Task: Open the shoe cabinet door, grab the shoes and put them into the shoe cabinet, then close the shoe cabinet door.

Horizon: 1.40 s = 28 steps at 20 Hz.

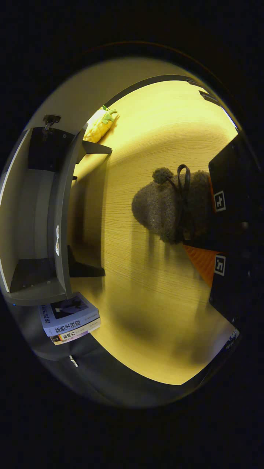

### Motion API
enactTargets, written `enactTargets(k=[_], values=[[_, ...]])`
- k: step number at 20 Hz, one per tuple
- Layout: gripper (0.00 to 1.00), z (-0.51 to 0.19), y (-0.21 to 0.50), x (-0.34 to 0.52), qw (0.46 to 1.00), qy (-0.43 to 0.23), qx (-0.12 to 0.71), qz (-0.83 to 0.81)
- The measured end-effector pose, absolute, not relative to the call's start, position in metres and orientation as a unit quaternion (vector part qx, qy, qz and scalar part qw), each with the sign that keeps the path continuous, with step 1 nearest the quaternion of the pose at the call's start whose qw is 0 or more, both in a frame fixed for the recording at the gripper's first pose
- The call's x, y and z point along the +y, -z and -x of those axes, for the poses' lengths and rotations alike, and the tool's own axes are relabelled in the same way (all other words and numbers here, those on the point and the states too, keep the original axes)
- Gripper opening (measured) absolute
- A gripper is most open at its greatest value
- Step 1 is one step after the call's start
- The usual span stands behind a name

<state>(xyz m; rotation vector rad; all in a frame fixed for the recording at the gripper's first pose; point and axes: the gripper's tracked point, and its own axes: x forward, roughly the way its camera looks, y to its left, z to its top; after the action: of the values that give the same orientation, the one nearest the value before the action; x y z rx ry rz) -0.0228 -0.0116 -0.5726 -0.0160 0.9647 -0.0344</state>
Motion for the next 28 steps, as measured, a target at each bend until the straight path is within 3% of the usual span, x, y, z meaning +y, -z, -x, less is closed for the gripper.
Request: enactTargets(k=[1, 4, 13, 28], values=[[0.28, 0.021, 0.572, -0.012, 0.886, 0.018, 0.464, 0.007], [0.05, 0.014, 0.578, -0.021, 0.887, 0.021, 0.462, 0.003], [0.05, 0.024, 0.543, -0.028, 0.884, 0.029, 0.467, 0.0], [0.05, -0.022, 0.284, -0.031, 0.956, 0.048, 0.288, 0.023]])
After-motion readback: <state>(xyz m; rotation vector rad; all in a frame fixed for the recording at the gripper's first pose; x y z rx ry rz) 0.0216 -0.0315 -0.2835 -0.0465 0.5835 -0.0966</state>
